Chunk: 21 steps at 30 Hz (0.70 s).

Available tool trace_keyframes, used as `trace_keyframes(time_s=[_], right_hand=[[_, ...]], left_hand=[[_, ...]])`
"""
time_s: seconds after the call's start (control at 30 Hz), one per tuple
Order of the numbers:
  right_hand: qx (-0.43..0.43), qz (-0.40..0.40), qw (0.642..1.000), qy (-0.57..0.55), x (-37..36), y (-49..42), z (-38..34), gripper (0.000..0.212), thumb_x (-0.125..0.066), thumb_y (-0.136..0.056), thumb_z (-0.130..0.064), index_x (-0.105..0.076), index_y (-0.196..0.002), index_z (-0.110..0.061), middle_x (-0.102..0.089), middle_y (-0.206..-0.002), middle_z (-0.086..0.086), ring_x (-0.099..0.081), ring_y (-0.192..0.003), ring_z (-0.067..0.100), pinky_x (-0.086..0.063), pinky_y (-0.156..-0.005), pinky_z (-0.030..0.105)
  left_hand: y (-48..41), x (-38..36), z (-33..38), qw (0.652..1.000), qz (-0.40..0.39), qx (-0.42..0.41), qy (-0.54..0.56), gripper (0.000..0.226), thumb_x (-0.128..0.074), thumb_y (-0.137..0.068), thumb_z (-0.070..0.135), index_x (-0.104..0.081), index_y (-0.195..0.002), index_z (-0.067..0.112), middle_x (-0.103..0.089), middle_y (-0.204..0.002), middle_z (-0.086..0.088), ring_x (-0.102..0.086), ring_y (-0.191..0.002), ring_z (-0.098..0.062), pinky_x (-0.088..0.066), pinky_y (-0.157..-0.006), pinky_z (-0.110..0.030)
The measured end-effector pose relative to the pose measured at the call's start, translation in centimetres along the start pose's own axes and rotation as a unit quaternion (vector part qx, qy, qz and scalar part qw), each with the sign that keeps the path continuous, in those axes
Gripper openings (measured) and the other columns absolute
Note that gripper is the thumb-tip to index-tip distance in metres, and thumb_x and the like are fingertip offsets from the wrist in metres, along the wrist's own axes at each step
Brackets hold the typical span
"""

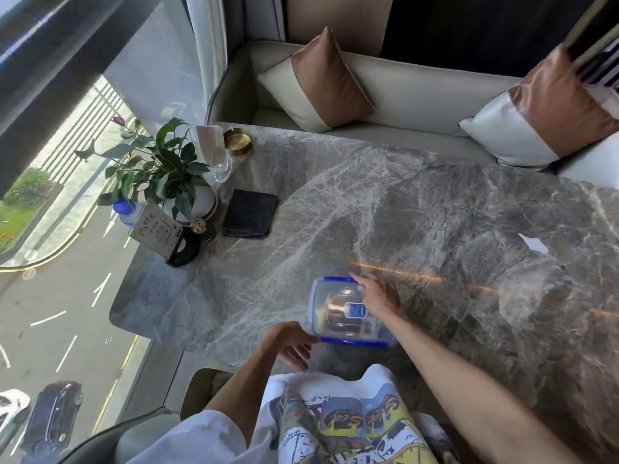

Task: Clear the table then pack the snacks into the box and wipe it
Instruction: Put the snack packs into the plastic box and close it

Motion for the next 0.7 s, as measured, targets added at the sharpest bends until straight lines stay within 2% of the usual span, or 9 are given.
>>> trace_keyframes(time_s=[0.1, 0.2, 0.3, 0.4, 0.47, 0.53, 0.57, 0.63, 0.7], right_hand=[[0.036, 0.068, 0.995, 0.069, 1.0, 0.9, 1.1, 0.059, -0.053, -0.096, -0.027, -0.03, -0.15, -0.026, -0.03, -0.158, 0.004, -0.024, -0.146, 0.024, -0.021, -0.119, 0.037], [-0.092, 0.098, 0.983, -0.121, 0.6, 3.4, 3.9, 0.073, -0.058, -0.094, -0.021, -0.017, -0.154, -0.016, -0.013, -0.162, 0.01, -0.009, -0.15, 0.028, -0.012, -0.121, 0.042], [-0.19, 0.053, 0.923, -0.33, -0.5, 5.6, 5.5, 0.076, -0.064, -0.09, -0.017, -0.021, -0.151, -0.002, -0.031, -0.155, 0.02, -0.034, -0.142, 0.031, -0.029, -0.116, 0.042], [-0.24, 0.068, 0.903, -0.351, -0.9, 7.0, 6.1, 0.066, -0.073, -0.082, -0.016, -0.041, -0.138, 0.002, -0.056, -0.133, 0.023, -0.056, -0.12, 0.035, -0.044, -0.101, 0.041], [-0.258, 0.066, 0.897, -0.354, -1.1, 7.4, 6.7, 0.065, -0.075, -0.081, -0.016, -0.043, -0.135, 0.002, -0.058, -0.129, 0.022, -0.057, -0.117, 0.035, -0.044, -0.094, 0.037], [-0.259, 0.025, 0.904, -0.34, -1.0, 7.3, 7.3, 0.066, -0.075, -0.081, -0.019, -0.043, -0.134, 0.002, -0.057, -0.132, 0.022, -0.056, -0.12, 0.034, -0.045, -0.101, 0.038], [-0.252, -0.004, 0.912, -0.322, -0.9, 7.2, 7.5, 0.072, -0.075, -0.082, -0.023, -0.04, -0.139, 0.001, -0.052, -0.139, 0.021, -0.053, -0.126, 0.034, -0.042, -0.107, 0.042], [-0.201, -0.035, 0.944, -0.261, -0.4, 6.6, 7.7, 0.097, -0.076, -0.081, -0.027, -0.014, -0.154, -0.01, -0.027, -0.158, 0.016, -0.03, -0.144, 0.032, -0.027, -0.118, 0.046], [-0.091, -0.024, 0.989, -0.111, 0.6, 5.3, 7.3, 0.112, -0.077, -0.079, -0.032, 0.005, -0.155, -0.023, 0.002, -0.164, 0.008, 0.0, -0.151, 0.029, -0.013, -0.123, 0.048]], left_hand=[[0.3, 1.4, 0.3, 0.995, 0.089, -0.035, -0.013, 0.081, -0.071, -0.083, 0.042, -0.036, -0.141, -0.002, -0.053, -0.138, -0.022, -0.067, -0.108, -0.038, -0.061, -0.069, -0.041], [0.4, 0.9, 1.4, 0.983, 0.137, -0.116, -0.037, 0.093, -0.069, -0.083, 0.046, -0.015, -0.152, 0.017, -0.034, -0.154, -0.014, -0.05, -0.13, -0.034, -0.06, -0.074, -0.04], [-0.4, -1.6, 2.3, 0.982, 0.092, -0.162, 0.034, 0.069, -0.063, -0.091, 0.032, -0.026, -0.148, 0.017, -0.043, -0.148, -0.014, -0.046, -0.132, -0.033, -0.053, -0.093, -0.05], [-1.1, -3.4, 2.6, 0.963, 0.127, -0.204, 0.12, 0.052, -0.056, -0.095, 0.011, -0.032, -0.141, 0.009, -0.055, -0.117, -0.018, -0.056, -0.102, -0.029, -0.05, -0.086, -0.044], [-1.1, -3.8, 3.0, 0.951, 0.14, -0.226, 0.159, 0.052, -0.053, -0.095, 0.004, -0.032, -0.142, 0.003, -0.056, -0.115, -0.025, -0.054, -0.095, -0.028, -0.05, -0.088, -0.047], [-0.9, -4.1, 3.4, 0.948, 0.15, -0.234, 0.157, 0.052, -0.052, -0.096, 0.004, -0.031, -0.143, 0.001, -0.056, -0.122, -0.03, -0.055, -0.095, -0.028, -0.051, -0.088, -0.049], [-0.7, -4.3, 3.4, 0.948, 0.157, -0.226, 0.159, 0.054, -0.052, -0.096, 0.008, -0.03, -0.144, 0.002, -0.056, -0.121, -0.027, -0.056, -0.092, -0.027, -0.053, -0.08, -0.047], [-0.4, -4.9, 3.2, 0.954, 0.163, -0.192, 0.165, 0.062, -0.056, -0.095, 0.023, -0.023, -0.145, 0.009, -0.053, -0.121, -0.019, -0.058, -0.096, -0.028, -0.05, -0.069, -0.043], [0.1, -5.9, 2.6, 0.956, 0.137, -0.149, 0.214, 0.062, -0.063, -0.091, 0.033, -0.027, -0.138, 0.014, -0.047, -0.127, -0.016, -0.053, -0.119, -0.04, -0.051, -0.078, -0.058]])
Point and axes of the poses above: each hand's wrist, its own y-axis away from the middle knuckle, its own x-axis out of the back of the hand, z = x × y, the point moved 2 cm from there along -y, towards the middle knuckle
